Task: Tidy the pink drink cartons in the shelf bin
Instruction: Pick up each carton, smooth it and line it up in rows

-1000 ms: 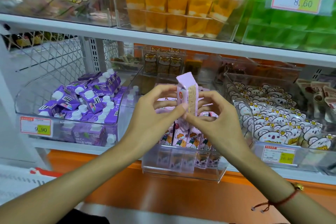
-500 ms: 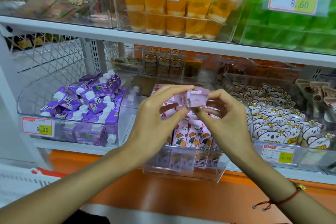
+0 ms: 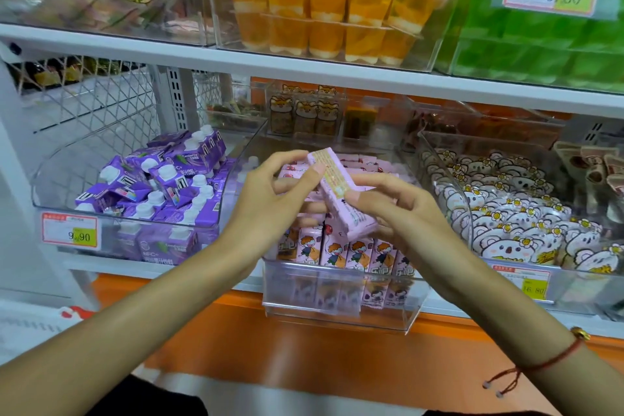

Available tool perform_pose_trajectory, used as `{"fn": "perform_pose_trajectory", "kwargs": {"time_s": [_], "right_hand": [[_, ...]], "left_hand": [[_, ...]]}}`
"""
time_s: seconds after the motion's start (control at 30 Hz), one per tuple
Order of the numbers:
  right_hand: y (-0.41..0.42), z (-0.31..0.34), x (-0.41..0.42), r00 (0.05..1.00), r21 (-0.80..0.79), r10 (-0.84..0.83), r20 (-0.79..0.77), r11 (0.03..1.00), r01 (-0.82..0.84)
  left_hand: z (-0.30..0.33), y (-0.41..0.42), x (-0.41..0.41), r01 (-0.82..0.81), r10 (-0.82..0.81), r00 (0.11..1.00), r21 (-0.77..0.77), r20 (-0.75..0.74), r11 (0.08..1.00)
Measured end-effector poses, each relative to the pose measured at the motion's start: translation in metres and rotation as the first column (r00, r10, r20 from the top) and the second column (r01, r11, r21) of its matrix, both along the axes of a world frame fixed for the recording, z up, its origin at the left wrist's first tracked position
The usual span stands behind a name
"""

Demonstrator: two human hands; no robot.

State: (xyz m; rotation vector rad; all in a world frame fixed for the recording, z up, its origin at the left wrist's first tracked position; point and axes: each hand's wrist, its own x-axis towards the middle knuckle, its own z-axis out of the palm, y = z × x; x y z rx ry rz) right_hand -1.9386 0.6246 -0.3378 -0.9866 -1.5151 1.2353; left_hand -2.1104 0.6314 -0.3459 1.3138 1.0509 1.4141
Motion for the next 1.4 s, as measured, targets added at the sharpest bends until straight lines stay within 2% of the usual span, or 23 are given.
{"fn": "perform_pose_trajectory", "kwargs": {"time_s": [0.2, 0.3, 0.43, 0.5, 0.6, 0.67, 0.77, 0.83, 0.93, 1.07, 1.27, 1.4], "right_hand": [[0.002, -0.002, 0.002, 1.000, -0.069, -0.014, -0.027, 0.998, 0.012], [0.002, -0.003, 0.001, 0.998, -0.044, 0.044, -0.033, 0.998, -0.046], [0.003, -0.007, -0.001, 1.000, -0.045, -0.026, 0.011, 0.999, 0.026], [0.002, -0.008, -0.003, 0.992, 0.054, -0.110, 0.059, 0.993, 0.107], [-0.001, -0.009, -0.004, 0.951, 0.369, -0.273, 0.147, 0.907, 0.203], [-0.001, -0.009, -0.003, 0.898, 0.531, -0.369, 0.238, 0.824, 0.198], [-0.002, -0.010, -0.001, 0.868, 0.658, -0.409, 0.283, 0.741, 0.134], [-0.003, -0.012, -0.001, 0.879, 0.648, -0.371, 0.299, 0.755, 0.098], [-0.002, -0.012, -0.002, 0.925, 0.494, -0.261, 0.276, 0.864, 0.096], [-0.001, -0.011, -0.002, 0.921, 0.522, -0.301, 0.248, 0.842, 0.134], [0.003, -0.008, 0.006, 0.939, 0.480, -0.256, 0.231, 0.869, 0.119], [0.005, 0.000, 0.013, 0.954, 0.499, -0.234, 0.188, 0.859, 0.112]], "left_hand": [[-0.001, 0.000, 0.004, 0.034, -0.034, 0.999, -0.031, -0.005, 0.999], [0.001, 0.000, 0.004, -0.017, 0.017, 1.000, 0.030, -0.001, 0.999], [0.003, -0.002, 0.005, -0.078, 0.078, 0.997, 0.143, 0.006, 0.987], [0.004, -0.003, 0.008, -0.105, 0.103, 0.994, 0.124, 0.027, 0.987], [0.004, -0.002, 0.012, -0.076, 0.073, 0.995, 0.045, 0.061, 0.996], [0.004, -0.003, 0.013, -0.020, 0.021, 0.995, -0.006, 0.094, 1.000], [0.003, -0.004, 0.014, 0.003, 0.002, 0.991, -0.036, 0.133, 0.999], [0.003, -0.004, 0.013, -0.003, 0.006, 0.987, -0.021, 0.162, 1.000], [0.005, -0.005, 0.012, 0.047, -0.052, 0.988, 0.036, 0.144, 0.998], [0.004, -0.008, 0.011, 0.113, -0.121, 0.991, 0.116, 0.062, 0.987], [0.004, -0.006, 0.011, 0.082, -0.046, 0.988, 0.259, -0.144, 0.962], [0.010, 0.005, 0.018, 0.198, -0.133, 0.963, 0.285, -0.233, 0.938]]}}
